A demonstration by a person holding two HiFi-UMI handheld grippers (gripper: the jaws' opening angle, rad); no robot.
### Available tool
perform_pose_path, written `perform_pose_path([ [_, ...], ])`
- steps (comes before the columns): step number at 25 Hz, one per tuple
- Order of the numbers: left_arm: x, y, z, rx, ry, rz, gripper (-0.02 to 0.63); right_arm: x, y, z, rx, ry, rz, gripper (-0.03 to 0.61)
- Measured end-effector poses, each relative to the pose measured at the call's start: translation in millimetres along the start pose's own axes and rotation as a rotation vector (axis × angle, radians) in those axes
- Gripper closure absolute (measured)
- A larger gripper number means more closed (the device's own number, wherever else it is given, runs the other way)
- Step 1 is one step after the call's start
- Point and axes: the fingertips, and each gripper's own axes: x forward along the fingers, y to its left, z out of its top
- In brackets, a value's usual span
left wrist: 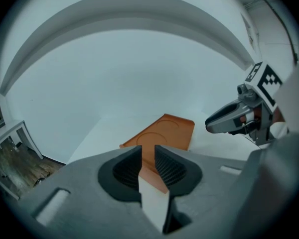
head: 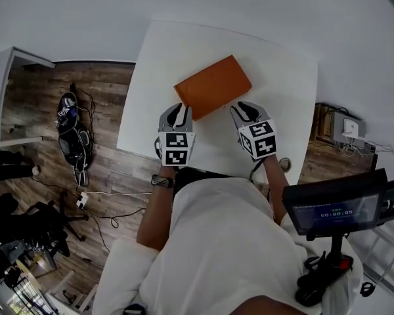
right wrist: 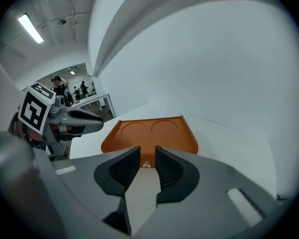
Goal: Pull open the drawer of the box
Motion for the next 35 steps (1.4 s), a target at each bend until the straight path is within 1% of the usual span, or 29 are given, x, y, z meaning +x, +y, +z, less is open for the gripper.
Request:
perform_pose_path([
  [4,41,6,-26,-0.015,0.065,0.008,0.537,45,-19,-22,0.023,0.053,0.012,0.482],
  [8,43,2,-37,-0.019,0.09,0.001,0.537,51,-17,-37,0.033,0.09,0.027,0.474],
  [18,30,-2,-34,-0.039,0.104,-0.017,0.535,62,1,-51,0.008,0.164,0.084,0.453],
  [25,24,-7,-31,-0.026,0.104,-0.017,0.537,69,4,-61,-0.004,0.21,0.087,0.453],
  [27,23,-10,-32,-0.018,0.108,-0.022,0.537,70,4,-66,-0.008,0.224,0.076,0.462],
  [29,22,-12,-33,-0.011,0.116,-0.024,0.537,70,4,-69,-0.012,0.239,0.063,0.491],
  [35,18,-10,-32,-0.042,0.116,-0.017,0.537,73,6,-67,-0.018,0.24,0.063,0.495],
])
